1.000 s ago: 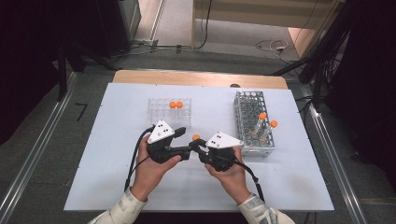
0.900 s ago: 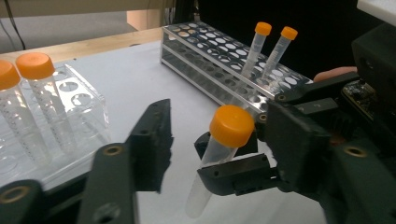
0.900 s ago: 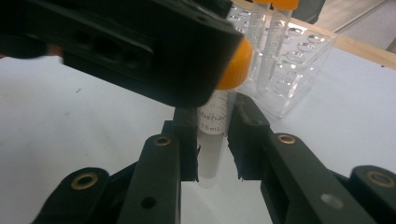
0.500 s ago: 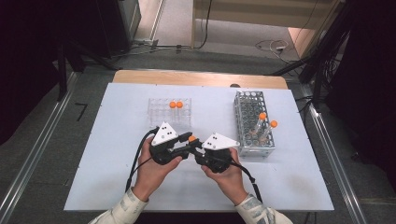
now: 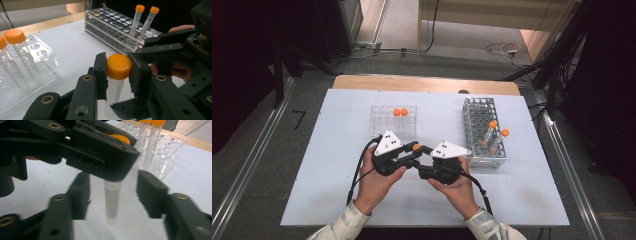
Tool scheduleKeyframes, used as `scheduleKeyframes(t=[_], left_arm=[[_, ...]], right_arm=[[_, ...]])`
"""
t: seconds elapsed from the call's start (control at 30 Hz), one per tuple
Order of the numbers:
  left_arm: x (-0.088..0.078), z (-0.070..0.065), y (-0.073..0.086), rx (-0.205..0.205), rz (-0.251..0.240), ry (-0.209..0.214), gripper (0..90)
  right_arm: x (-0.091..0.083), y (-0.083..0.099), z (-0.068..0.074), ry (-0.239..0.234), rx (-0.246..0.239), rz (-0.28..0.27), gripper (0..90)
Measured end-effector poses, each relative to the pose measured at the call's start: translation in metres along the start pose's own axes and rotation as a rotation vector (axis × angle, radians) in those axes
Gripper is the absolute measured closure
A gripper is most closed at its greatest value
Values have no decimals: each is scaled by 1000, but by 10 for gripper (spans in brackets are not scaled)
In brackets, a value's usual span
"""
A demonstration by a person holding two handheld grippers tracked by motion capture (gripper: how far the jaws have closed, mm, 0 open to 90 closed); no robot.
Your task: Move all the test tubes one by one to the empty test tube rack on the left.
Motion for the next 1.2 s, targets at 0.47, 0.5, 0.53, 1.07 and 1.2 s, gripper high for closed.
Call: scheduleKeyframes(t=[0.47,0.5,0.53,1.07,1.2], left_arm=[[-22,52,-31,-44,-50,-149,700],[-23,56,-33,-47,-51,-161,700],[-24,59,-35,-54,-54,-169,700],[-21,101,-54,-91,-73,-265,700],[-20,108,-55,-106,-78,-276,700]], right_arm=[[-19,4,-18,21,36,-6,262],[-20,4,-19,24,40,-7,262],[-20,4,-19,27,42,-8,263],[-23,5,-25,35,43,-9,265],[-24,4,-26,35,49,-12,265]])
Point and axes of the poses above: each handheld gripper's, and its own axes: x roughly forward along the jaws, y roughly out of its underside, z roughly to its left, the point moved 3 cm from there along x, roughly forward along the jaws, and after that the axes turned 5 degrees about y, right-handed, at the moved point
